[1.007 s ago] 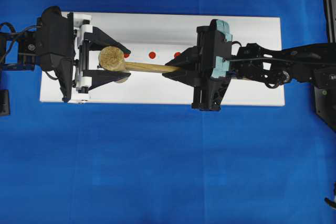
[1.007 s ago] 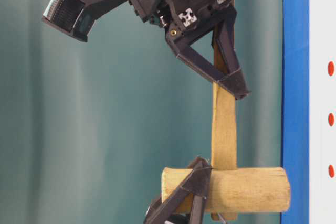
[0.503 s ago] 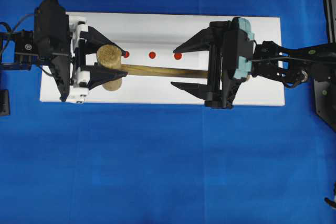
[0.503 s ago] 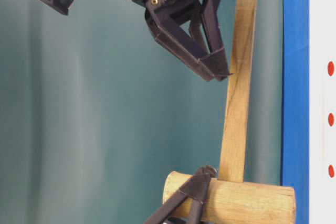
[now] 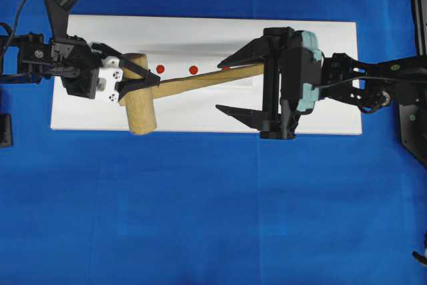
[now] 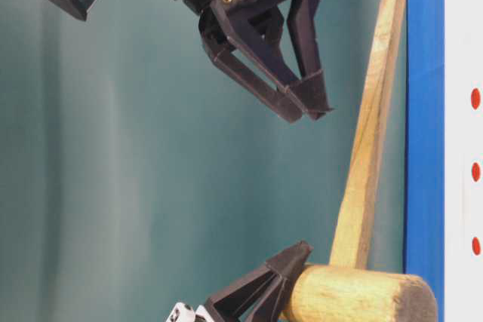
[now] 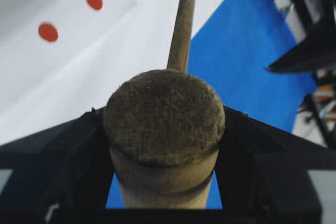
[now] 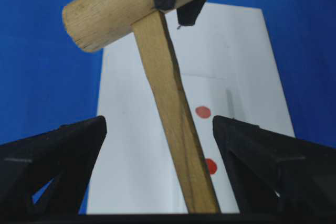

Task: Hit the mark with a hammer.

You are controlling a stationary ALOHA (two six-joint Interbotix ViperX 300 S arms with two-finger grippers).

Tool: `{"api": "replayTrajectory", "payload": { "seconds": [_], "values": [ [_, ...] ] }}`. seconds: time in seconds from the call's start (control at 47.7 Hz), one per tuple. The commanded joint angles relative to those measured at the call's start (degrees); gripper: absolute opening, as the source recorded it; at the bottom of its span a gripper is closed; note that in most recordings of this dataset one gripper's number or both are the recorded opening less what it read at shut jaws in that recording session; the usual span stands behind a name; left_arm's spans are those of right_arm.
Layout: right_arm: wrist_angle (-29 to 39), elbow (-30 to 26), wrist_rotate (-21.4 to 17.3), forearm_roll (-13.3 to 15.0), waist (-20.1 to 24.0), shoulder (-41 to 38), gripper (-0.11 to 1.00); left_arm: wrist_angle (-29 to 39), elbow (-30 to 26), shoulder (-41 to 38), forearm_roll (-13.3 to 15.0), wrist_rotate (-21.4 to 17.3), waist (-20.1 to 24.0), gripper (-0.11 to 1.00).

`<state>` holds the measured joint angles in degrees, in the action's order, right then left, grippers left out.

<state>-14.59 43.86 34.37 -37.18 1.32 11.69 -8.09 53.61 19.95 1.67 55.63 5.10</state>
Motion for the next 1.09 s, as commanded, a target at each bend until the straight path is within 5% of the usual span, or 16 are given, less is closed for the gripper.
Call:
{"api": "replayTrajectory", "payload": {
  "seconds": [0.0, 0.671, 0.755, 0.965, 1.069],
  "values": [
    [-0.09, -1.76, 0.79, 0.18, 0.09, -0.18, 0.88, -0.26, -1.14, 1.41, -0.18, 1.58, 0.09, 0.45],
    [-0.09, -6.59, 9.76, 0.18, -0.62, -9.67, 0.85, -0.26, -1.76, 2.64, -0.18, 7.03, -3.96, 0.45],
    [0.26, -6.59, 10.72, 0.18, -0.62, -9.67, 0.74, -0.26, -1.85, 2.99, -0.26, 6.68, -3.96, 0.45],
    [2.37, -6.50, 11.25, 0.18, -0.62, -9.67, 0.15, -0.35, -1.85, 3.16, -0.26, 6.94, -4.22, 0.45],
    [2.55, -6.42, 11.25, 0.18, -0.62, -9.67, 0.08, -0.35, -1.85, 3.16, -0.70, 5.36, -4.13, 0.45]
  ]
}}
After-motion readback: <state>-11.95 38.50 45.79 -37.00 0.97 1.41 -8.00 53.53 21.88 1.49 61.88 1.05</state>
